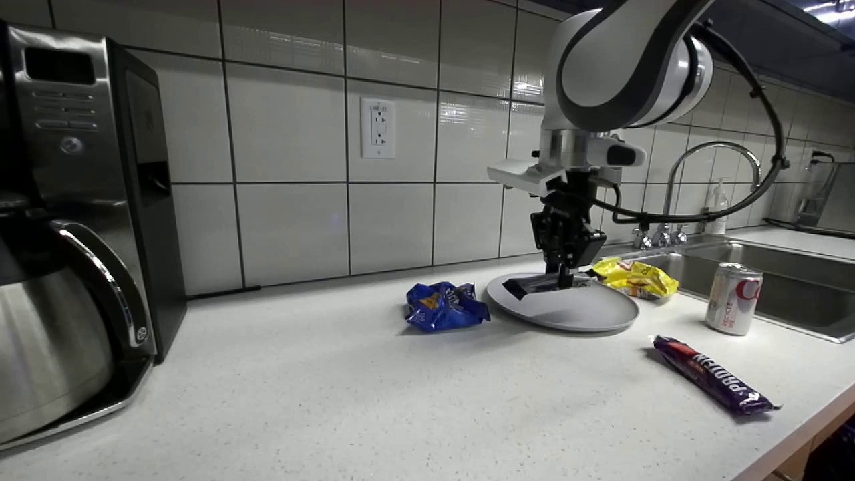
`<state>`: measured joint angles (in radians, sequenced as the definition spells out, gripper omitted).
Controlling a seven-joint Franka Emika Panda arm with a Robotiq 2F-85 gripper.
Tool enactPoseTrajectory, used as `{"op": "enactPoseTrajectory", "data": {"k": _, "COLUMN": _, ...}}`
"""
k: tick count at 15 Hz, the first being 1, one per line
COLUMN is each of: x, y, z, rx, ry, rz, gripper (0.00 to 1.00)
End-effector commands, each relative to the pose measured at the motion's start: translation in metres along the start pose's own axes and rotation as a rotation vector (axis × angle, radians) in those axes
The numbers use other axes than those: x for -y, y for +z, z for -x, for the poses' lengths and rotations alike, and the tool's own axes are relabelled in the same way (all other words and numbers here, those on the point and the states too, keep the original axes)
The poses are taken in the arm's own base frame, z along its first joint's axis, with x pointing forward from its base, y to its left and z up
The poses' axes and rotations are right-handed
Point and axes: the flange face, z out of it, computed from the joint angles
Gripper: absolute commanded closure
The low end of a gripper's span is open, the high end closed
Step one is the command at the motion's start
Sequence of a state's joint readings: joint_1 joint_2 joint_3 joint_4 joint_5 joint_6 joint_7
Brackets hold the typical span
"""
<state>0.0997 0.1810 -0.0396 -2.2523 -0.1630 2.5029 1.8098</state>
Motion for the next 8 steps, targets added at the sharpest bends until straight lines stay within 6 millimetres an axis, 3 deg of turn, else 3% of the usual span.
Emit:
{"op": "enactPoseTrajectory", "data": {"k": 1, "x": 0.016, "y": -0.004, "z": -0.017, "rx": -0.010, "ry": -0.137, "rz": 0.009, "gripper": 0.92}}
{"op": "enactPoseTrajectory", "data": {"k": 8, "x": 0.050, "y": 0.018, "z": -0.042, "rx": -0.013, "ry": -0.303, "rz": -0.010, "gripper": 0.92}}
